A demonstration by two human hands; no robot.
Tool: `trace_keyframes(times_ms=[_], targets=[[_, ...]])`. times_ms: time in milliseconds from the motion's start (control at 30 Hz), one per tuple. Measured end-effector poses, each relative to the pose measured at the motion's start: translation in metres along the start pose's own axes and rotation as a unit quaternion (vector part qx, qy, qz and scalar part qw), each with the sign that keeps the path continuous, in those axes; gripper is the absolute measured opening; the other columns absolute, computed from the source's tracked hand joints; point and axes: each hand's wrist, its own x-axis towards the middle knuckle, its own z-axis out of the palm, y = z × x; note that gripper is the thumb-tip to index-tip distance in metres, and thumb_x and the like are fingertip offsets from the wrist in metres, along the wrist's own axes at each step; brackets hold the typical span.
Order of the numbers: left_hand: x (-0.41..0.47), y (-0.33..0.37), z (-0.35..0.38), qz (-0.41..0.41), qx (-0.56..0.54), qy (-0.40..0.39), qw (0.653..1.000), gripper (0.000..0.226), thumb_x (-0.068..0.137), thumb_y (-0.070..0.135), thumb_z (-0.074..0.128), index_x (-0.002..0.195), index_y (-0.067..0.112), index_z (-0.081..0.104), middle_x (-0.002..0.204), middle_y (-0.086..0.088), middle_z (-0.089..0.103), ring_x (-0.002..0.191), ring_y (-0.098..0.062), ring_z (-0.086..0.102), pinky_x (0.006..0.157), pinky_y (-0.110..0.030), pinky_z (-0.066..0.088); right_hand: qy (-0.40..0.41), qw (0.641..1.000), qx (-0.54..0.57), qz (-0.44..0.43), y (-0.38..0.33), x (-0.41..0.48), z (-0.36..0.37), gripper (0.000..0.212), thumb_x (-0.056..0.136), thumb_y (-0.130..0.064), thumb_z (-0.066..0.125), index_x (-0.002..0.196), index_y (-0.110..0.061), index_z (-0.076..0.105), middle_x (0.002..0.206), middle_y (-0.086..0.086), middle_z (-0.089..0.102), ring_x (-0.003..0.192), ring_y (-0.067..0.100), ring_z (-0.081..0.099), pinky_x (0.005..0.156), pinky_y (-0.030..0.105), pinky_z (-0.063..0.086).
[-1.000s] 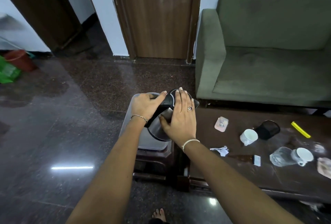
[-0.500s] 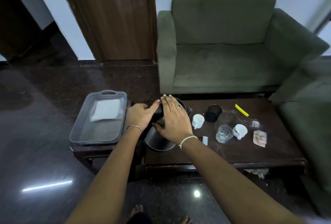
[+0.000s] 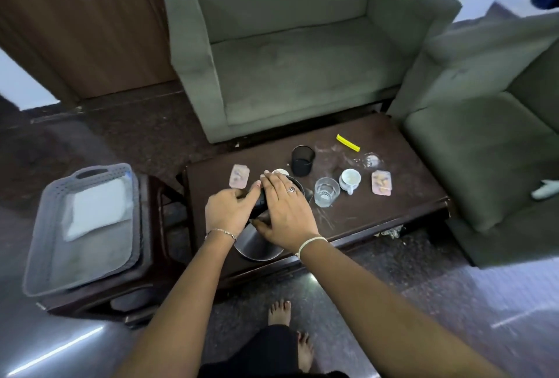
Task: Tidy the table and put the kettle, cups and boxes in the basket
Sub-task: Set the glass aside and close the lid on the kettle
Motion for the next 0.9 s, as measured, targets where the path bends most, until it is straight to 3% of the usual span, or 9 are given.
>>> trace_keyframes(times_ms=[100, 167, 633, 900], targets=[[0.012, -0.001, 0.021, -0.007, 0.025, -0.004, 1.0, 0.066, 0.074, 0.074, 0.041, 0.049, 0.016, 0.057, 0.042, 0.002, 0.054, 0.047, -0.009, 0.051, 0.045, -0.021, 0.028, -0.009, 1.0, 0.002, 0.017, 0.016, 0.006, 0.009, 0.086, 0.081, -0.05, 0.058, 0.148, -0.006, 0.029, 0.155, 0.009, 0.031, 0.147, 0.024, 0.02, 0.12, 0.038, 0.019], [0.02, 0.0, 0.034, -0.002, 0.049, -0.017, 0.999, 0.07, 0.075, 0.075, 0.039, 0.054, 0.011, 0.059, 0.048, -0.001, 0.057, 0.052, -0.015, 0.054, 0.047, -0.025, 0.033, -0.01, 0.999, 0.012, 0.037, 0.026, 0.009, 0.014, 0.086, 0.079, -0.049, 0.059, 0.148, -0.006, 0.03, 0.154, 0.009, 0.033, 0.146, 0.024, 0.022, 0.119, 0.039, 0.022], [0.05, 0.022, 0.098, -0.04, 0.06, -0.067, 0.995, 0.067, 0.076, 0.072, 0.038, 0.043, 0.015, 0.044, 0.045, 0.0, 0.054, 0.054, -0.018, 0.055, 0.047, -0.027, 0.033, -0.011, 0.993, 0.055, 0.101, 0.086, 0.034, 0.043, 0.079, 0.076, -0.046, 0.058, 0.143, -0.009, 0.039, 0.149, 0.007, 0.041, 0.143, 0.024, 0.03, 0.113, 0.043, 0.031], [0.061, 0.039, 0.125, -0.077, 0.082, -0.05, 0.992, 0.066, 0.077, 0.071, 0.04, 0.047, 0.014, 0.053, 0.046, 0.001, 0.057, 0.053, -0.014, 0.057, 0.047, -0.025, 0.035, -0.013, 0.992, 0.093, 0.083, 0.124, 0.045, 0.052, 0.079, 0.074, -0.046, 0.063, 0.14, -0.009, 0.042, 0.147, 0.008, 0.043, 0.141, 0.024, 0.033, 0.11, 0.043, 0.035]])
